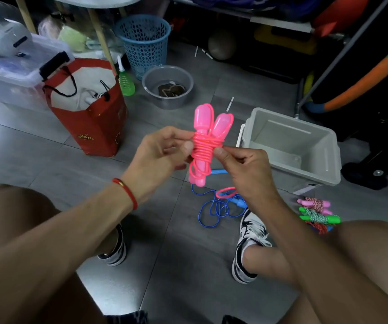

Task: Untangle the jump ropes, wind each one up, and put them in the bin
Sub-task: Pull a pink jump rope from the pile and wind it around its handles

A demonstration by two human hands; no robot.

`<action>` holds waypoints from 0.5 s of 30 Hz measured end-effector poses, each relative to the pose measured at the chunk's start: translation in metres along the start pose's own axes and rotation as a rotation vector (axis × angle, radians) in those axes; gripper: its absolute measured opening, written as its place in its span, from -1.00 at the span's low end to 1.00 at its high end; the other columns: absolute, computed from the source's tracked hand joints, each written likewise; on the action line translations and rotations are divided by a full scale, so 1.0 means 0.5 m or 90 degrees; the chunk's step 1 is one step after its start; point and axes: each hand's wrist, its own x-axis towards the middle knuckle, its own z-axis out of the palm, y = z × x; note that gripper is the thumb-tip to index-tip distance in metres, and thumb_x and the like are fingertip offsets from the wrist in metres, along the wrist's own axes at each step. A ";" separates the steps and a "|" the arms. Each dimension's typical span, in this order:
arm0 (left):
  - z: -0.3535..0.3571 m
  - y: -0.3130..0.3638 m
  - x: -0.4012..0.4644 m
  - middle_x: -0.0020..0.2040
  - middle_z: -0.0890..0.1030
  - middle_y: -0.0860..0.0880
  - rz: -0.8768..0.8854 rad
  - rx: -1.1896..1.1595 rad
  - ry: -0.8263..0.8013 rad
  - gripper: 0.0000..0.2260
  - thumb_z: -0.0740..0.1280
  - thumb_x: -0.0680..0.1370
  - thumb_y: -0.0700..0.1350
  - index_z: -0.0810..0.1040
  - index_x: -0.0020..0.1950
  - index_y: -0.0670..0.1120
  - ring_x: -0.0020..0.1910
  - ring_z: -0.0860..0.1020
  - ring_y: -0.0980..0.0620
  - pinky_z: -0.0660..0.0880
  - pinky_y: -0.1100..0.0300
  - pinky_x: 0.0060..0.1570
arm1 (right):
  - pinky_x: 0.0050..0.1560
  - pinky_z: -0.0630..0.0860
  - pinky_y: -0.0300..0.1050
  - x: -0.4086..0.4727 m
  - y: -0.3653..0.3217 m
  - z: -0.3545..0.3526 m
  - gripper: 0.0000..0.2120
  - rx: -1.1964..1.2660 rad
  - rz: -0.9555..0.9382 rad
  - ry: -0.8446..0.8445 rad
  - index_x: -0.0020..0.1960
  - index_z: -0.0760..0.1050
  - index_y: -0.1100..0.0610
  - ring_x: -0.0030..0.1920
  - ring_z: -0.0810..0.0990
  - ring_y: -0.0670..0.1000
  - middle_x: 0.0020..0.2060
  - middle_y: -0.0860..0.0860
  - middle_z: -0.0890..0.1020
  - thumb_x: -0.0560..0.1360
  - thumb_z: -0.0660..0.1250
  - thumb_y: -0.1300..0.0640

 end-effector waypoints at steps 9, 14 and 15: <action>-0.010 0.014 -0.018 0.10 0.56 -0.42 -0.180 -0.232 -0.324 -0.55 0.33 0.54 -0.08 0.43 0.34 -0.31 0.13 0.60 -0.31 0.59 0.04 -0.03 | -0.26 0.43 -0.21 0.003 0.024 -0.012 -0.85 0.058 -0.054 -0.192 0.03 0.70 0.15 -0.33 0.48 -0.14 -0.40 -0.03 0.59 0.61 0.34 0.22; -0.007 -0.001 -0.006 -0.11 0.58 -0.53 -0.111 -0.021 -0.221 -0.71 0.37 0.58 -0.21 0.49 0.29 -0.24 -0.40 0.60 -0.21 0.58 0.03 -0.19 | -0.35 0.40 -0.27 0.007 0.045 0.003 -0.87 -0.166 -0.051 -0.117 -0.07 0.72 -0.03 -0.45 0.51 -0.19 -0.42 -0.01 0.66 0.57 0.41 0.00; -0.006 -0.008 -0.002 -0.13 0.63 -0.45 -0.101 0.018 -0.179 -0.72 0.40 0.57 -0.19 0.52 0.26 -0.20 -0.42 0.59 -0.25 0.56 0.01 -0.22 | -0.31 0.44 -0.27 0.006 0.045 0.008 -0.87 -0.220 -0.043 -0.110 -0.06 0.71 -0.03 -0.41 0.57 -0.20 -0.41 -0.05 0.67 0.57 0.40 -0.01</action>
